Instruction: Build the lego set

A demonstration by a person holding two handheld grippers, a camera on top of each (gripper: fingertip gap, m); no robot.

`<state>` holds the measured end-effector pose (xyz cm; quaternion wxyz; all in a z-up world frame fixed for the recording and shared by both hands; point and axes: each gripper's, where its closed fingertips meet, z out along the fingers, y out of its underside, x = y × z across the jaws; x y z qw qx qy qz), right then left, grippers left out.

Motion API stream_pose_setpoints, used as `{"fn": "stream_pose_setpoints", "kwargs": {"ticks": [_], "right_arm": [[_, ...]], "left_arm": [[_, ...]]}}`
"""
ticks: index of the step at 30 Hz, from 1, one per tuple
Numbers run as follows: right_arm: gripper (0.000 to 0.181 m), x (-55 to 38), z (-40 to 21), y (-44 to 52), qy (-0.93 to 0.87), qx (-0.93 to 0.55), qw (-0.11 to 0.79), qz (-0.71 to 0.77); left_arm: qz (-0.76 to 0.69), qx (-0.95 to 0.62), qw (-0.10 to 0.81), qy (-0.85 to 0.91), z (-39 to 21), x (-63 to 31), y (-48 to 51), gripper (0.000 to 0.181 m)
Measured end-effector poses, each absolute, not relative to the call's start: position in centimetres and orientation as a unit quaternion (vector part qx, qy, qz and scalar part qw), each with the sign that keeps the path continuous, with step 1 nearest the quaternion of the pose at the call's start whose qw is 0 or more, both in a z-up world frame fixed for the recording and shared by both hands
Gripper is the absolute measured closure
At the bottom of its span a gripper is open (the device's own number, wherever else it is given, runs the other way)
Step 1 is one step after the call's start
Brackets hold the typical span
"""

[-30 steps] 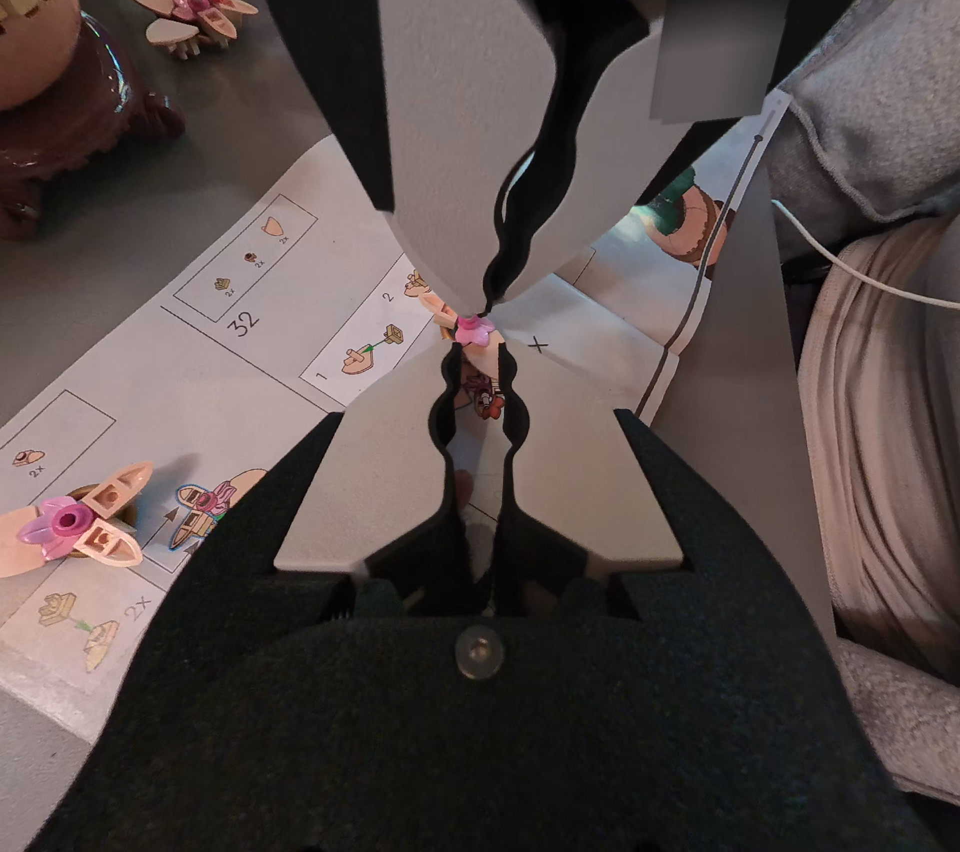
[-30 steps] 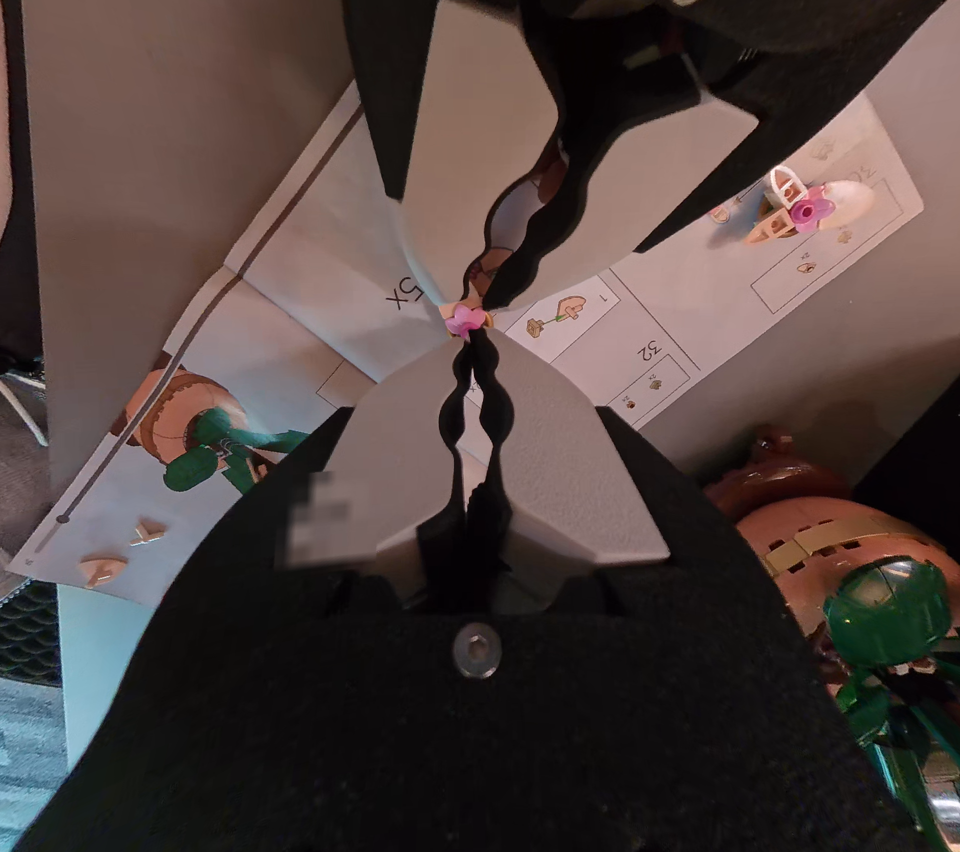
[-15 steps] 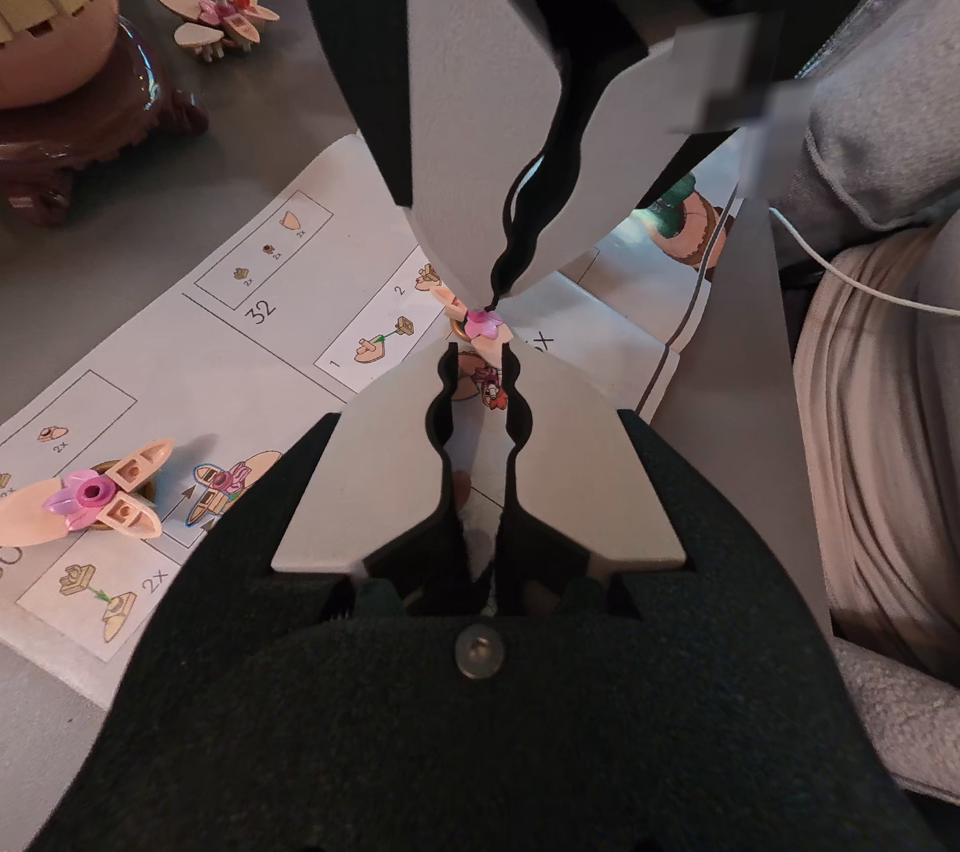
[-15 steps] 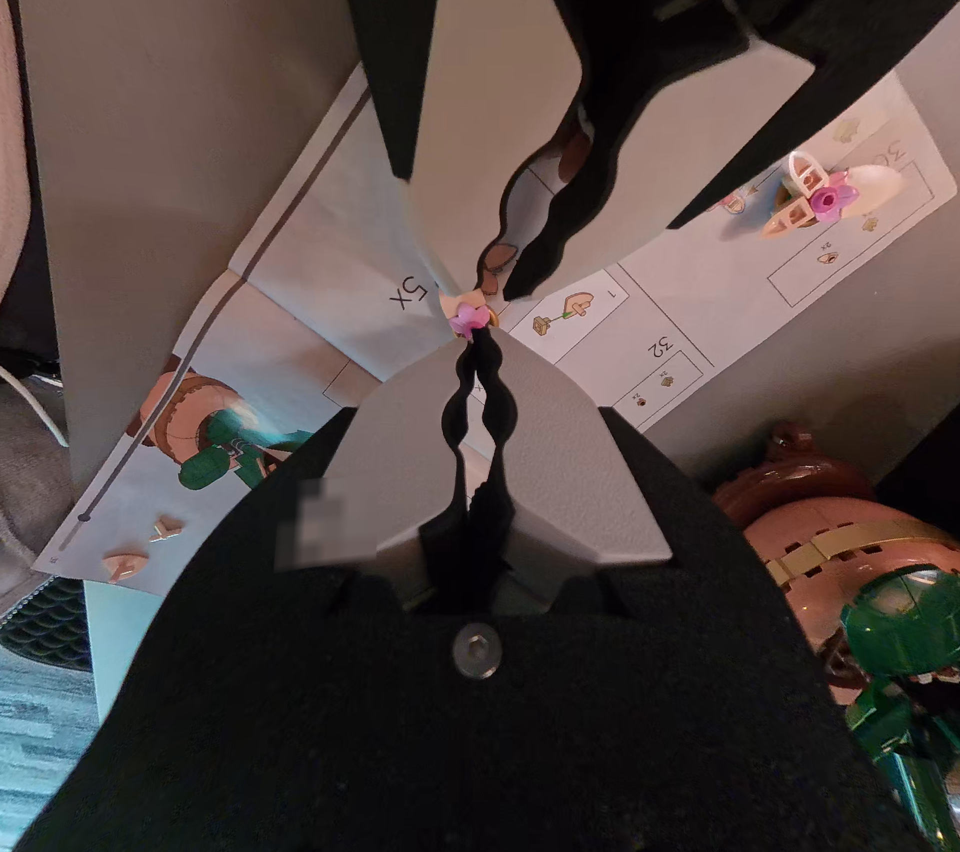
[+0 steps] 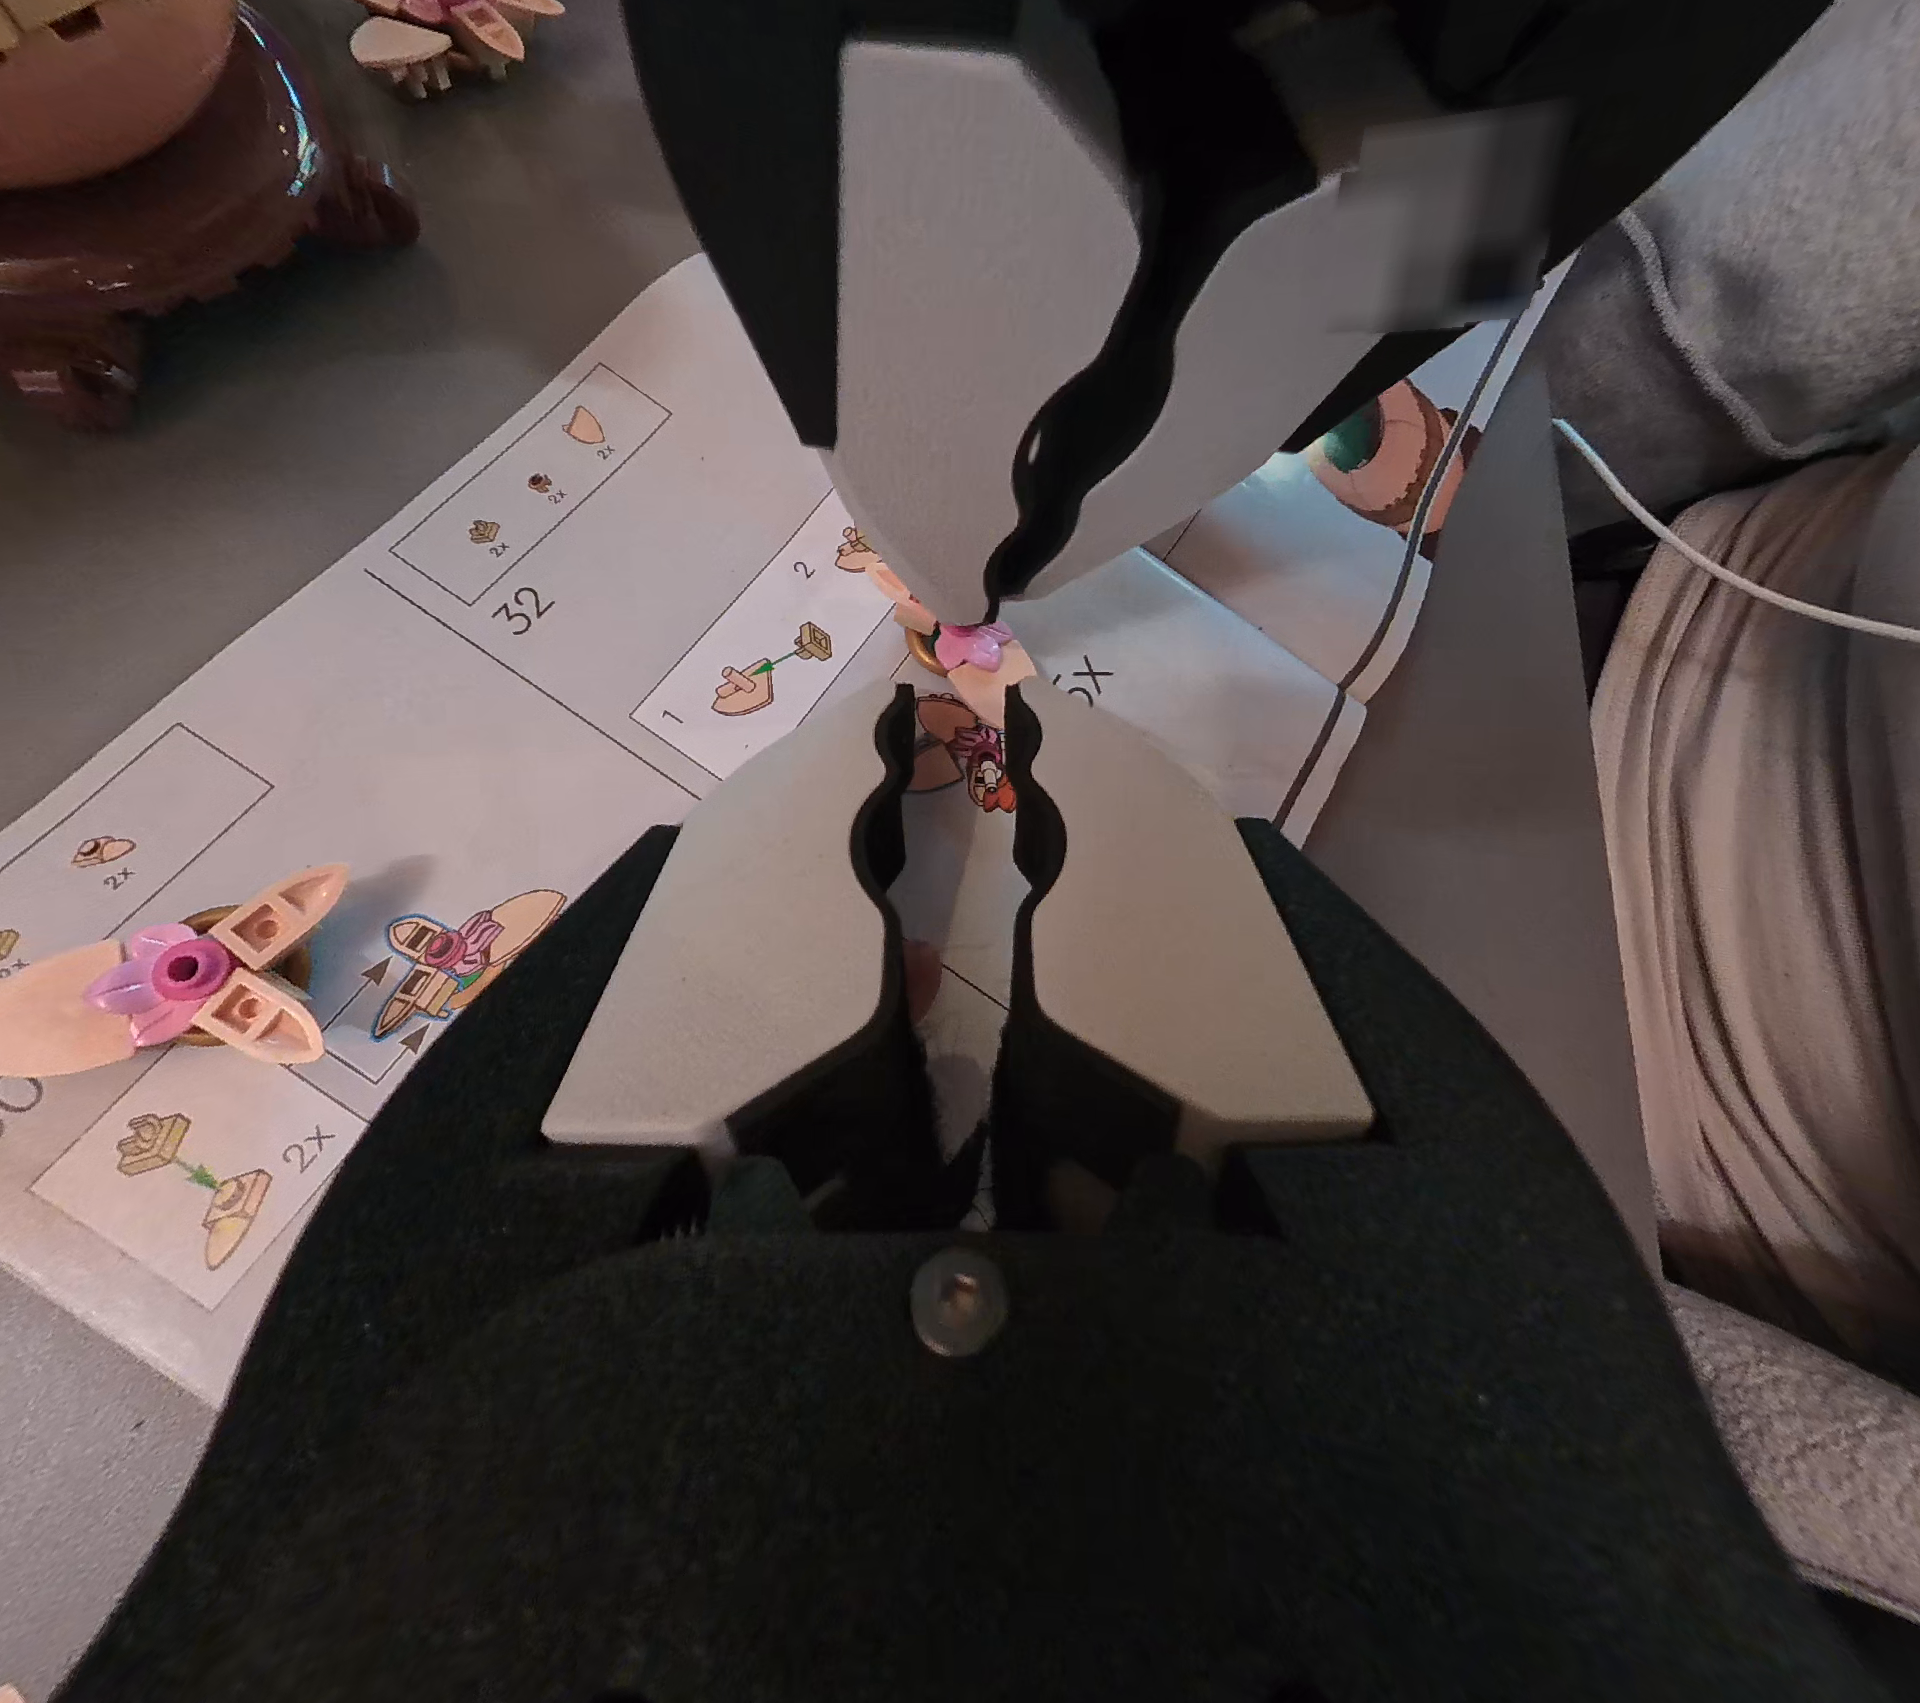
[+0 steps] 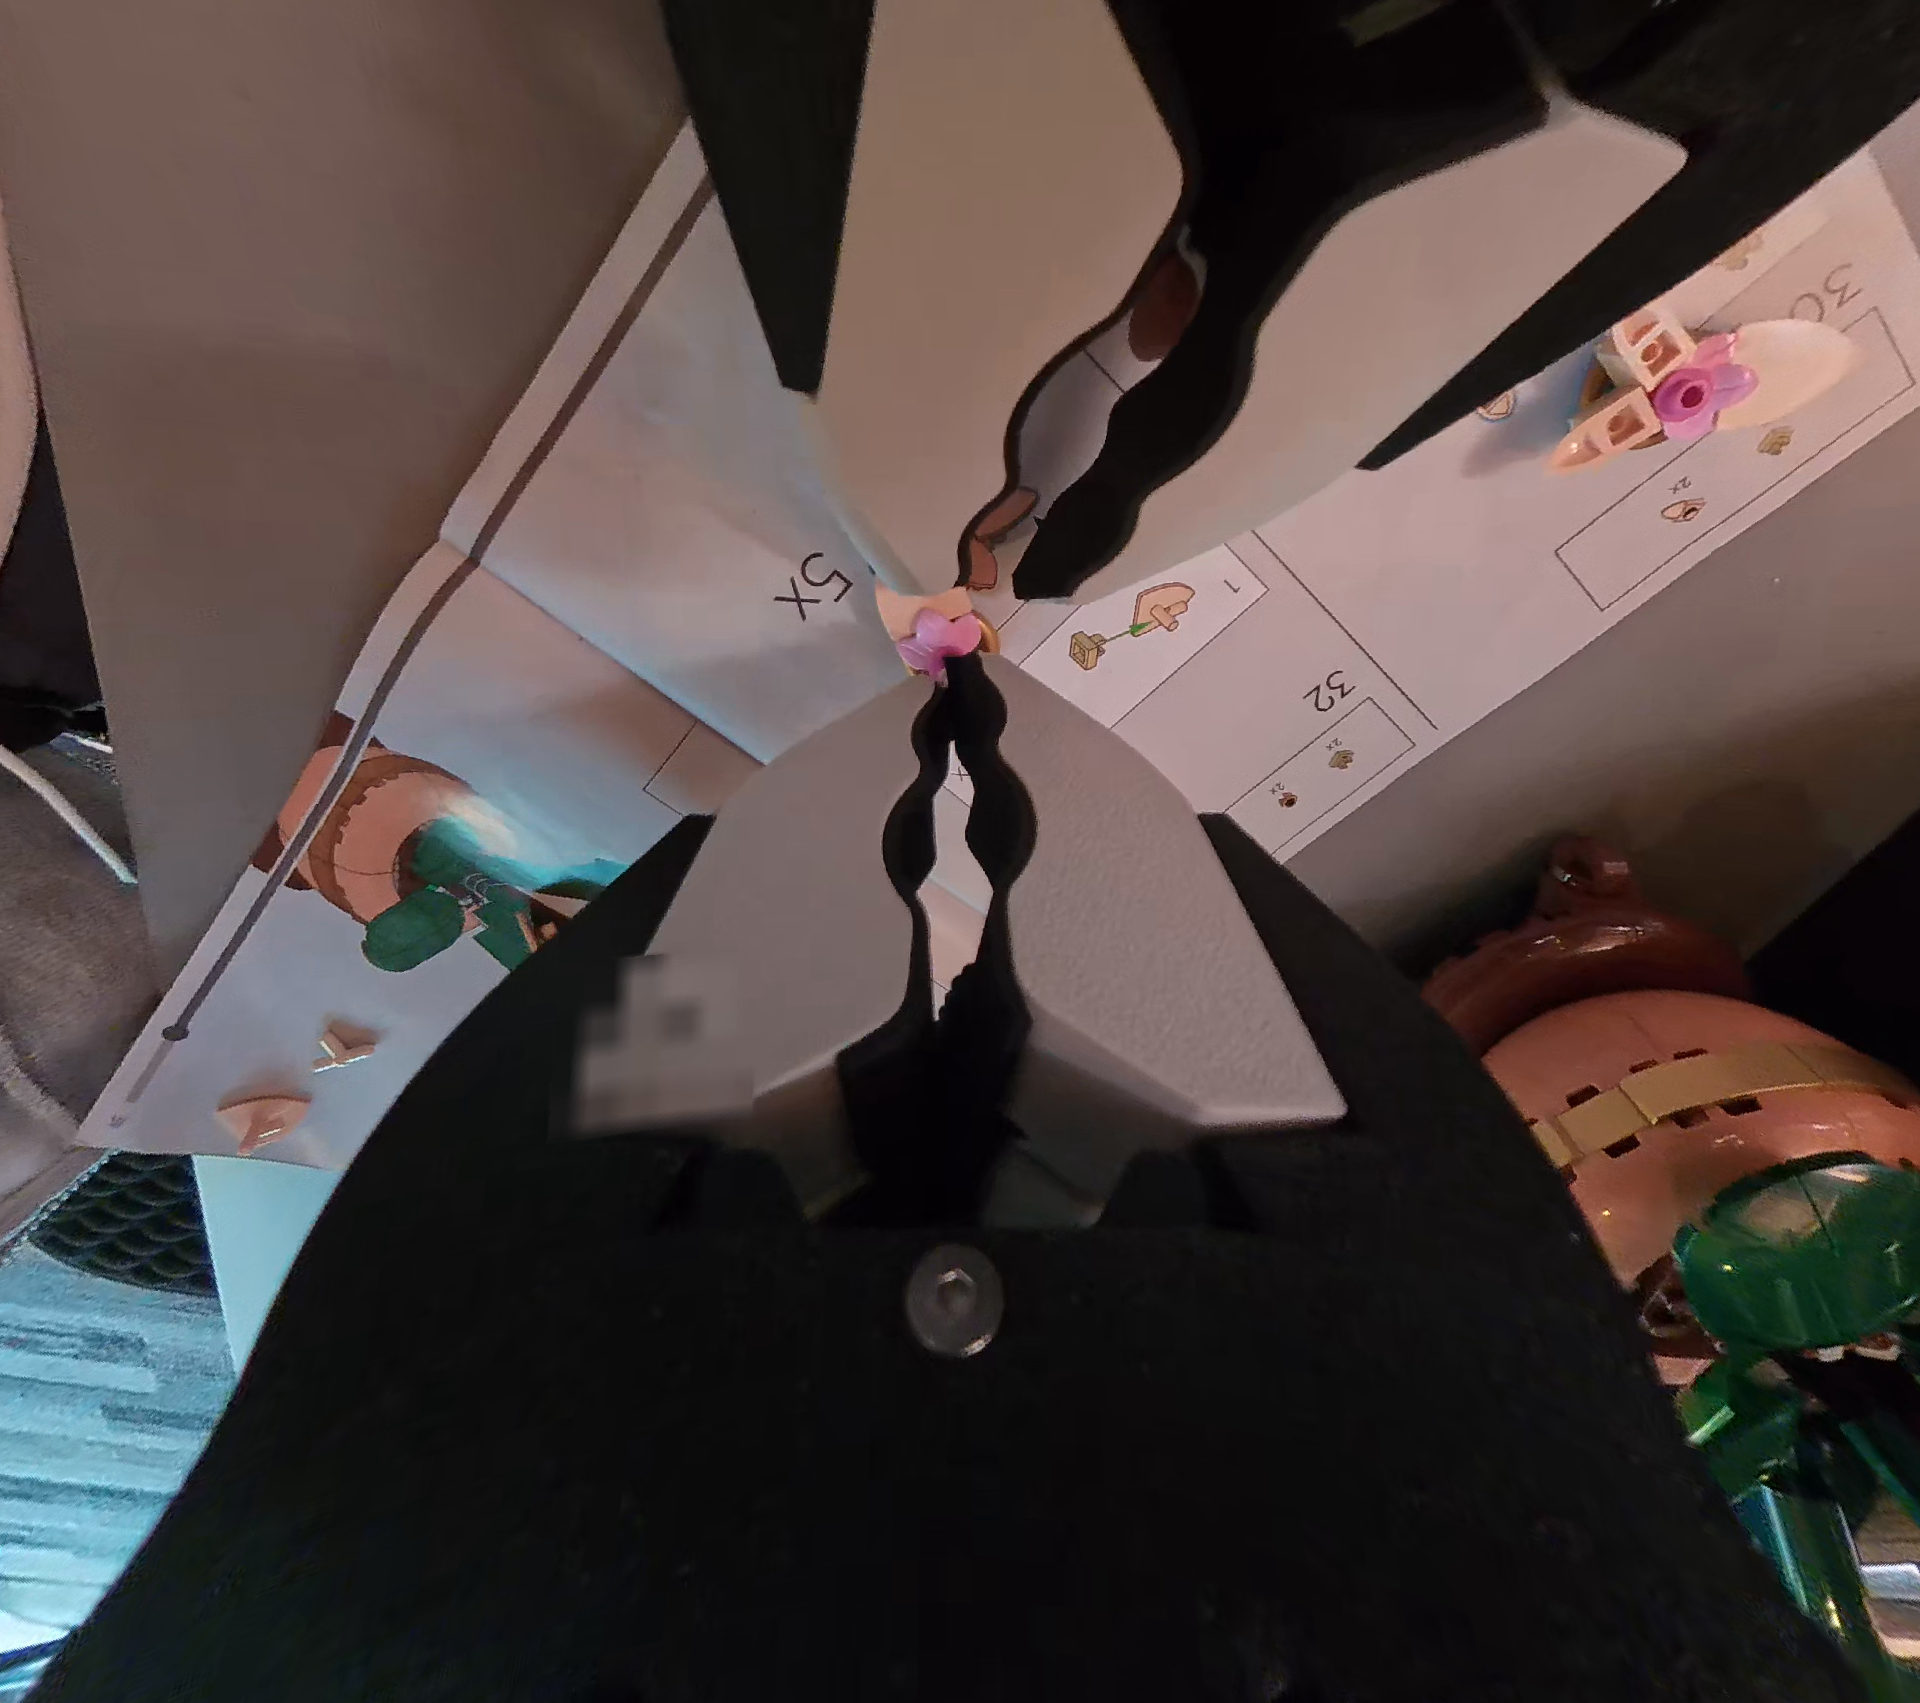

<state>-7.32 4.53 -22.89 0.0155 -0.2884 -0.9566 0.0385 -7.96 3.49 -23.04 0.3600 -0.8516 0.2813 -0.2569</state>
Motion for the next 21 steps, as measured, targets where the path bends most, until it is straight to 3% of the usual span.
{"fn": "stream_pose_setpoints", "kwargs": {"ticks": [6, 11, 21], "right_arm": [[0.173, -7.7, -23.1, 4.6, -0.965, -0.26, 0.047, 0.013], [0.155, -7.8, -22.8, 4.4, -0.953, -0.297, 0.03, 0.053], [0.141, -7.2, -20.1, 4.9, -0.906, -0.381, 0.072, 0.171]], "left_arm": [[-0.253, -0.852, 0.36, 0.282, -23.0, -8.1, 3.4, 0.165], [-0.25, -0.851, 0.369, 0.278, -22.7, -8.6, 3.4, 0.163], [-0.217, -0.859, 0.37, 0.278, -20.8, -10.2, 1.9, 0.155]]}}
